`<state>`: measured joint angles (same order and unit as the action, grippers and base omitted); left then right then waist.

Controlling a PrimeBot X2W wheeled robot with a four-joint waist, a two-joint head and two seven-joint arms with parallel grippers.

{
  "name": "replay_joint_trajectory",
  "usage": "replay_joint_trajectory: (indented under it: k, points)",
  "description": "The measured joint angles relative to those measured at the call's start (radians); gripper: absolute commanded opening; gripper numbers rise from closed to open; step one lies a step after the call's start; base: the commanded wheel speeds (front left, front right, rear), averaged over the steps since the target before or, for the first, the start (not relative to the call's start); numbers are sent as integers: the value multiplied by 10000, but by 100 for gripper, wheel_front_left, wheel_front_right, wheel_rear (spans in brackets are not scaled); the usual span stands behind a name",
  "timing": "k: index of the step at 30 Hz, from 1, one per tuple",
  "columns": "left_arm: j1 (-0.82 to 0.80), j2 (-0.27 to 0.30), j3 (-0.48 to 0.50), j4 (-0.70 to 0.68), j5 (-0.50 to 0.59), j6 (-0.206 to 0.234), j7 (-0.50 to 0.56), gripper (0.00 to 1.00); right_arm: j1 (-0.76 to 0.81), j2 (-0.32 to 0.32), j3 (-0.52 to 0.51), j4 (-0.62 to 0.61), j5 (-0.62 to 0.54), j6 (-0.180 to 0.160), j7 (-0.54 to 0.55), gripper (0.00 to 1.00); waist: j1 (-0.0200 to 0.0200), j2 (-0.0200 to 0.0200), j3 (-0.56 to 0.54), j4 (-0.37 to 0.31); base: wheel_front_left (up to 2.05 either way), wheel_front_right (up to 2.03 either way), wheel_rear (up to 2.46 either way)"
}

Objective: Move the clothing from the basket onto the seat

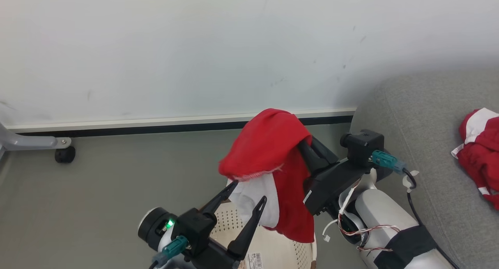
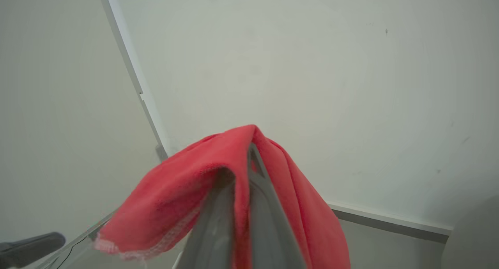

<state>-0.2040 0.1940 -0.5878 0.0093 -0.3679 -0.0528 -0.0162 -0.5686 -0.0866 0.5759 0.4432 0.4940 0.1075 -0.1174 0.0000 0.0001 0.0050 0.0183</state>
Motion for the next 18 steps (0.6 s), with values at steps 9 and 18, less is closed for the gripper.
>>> replay_joint_trajectory:
  k: [9, 18]
  points:
    - [263, 249, 42, -31, 15, 48, 59, 100, -142, -186, -228, 140, 0, -17, -267, 0, 0, -1, 157, -381, 0, 0, 0]
    - [297, 439, 82, -203, 104, 86, 59, 100, -144, -345, -493, 144, 0, -123, -514, 0, 0, 0, 423, -1144, 0, 0, 0]
